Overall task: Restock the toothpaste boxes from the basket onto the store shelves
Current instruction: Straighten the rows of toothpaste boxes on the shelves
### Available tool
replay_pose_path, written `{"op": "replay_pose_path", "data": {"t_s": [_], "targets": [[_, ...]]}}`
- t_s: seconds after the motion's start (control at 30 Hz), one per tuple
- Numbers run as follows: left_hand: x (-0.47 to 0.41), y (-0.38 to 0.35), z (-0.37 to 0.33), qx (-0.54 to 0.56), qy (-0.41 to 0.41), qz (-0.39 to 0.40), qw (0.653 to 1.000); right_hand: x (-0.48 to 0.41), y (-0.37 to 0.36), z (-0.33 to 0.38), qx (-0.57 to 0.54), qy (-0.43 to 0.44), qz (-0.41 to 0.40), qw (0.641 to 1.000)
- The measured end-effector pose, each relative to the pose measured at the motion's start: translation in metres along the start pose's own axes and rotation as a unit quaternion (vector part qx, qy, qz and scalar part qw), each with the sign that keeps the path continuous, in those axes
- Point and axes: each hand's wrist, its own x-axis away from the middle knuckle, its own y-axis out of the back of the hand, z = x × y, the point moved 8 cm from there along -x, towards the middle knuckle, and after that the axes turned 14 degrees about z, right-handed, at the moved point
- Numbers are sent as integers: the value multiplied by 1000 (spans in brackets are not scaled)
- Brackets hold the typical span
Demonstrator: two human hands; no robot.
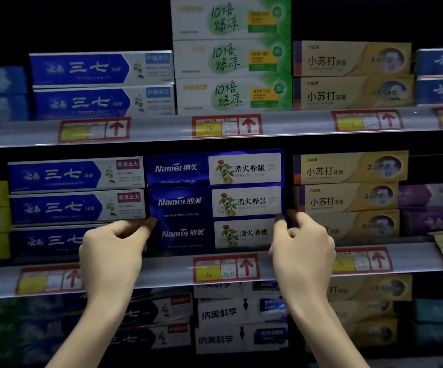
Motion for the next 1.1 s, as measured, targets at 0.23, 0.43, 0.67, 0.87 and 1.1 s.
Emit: {"op": "replay_pose_path", "data": {"t_s": [0.23,0.43,0.67,0.87,1.1], "targets": [[8,-1,0,27,-6,-28,999,0,10,3,51,19,-72,996],[4,-2,4,54,13,-20,998,-1,11,1,25,20,-78,996],[0,-4,3,51,9,-10,999,-2,13,0,15,32,-79,996],[-1,-4,0,37,-2,-8,999,-2,14,0,12,30,-69,997],[-2,4,-17,-13,-45,-22,999,1,19,16,-4,51,-58,997]]}}
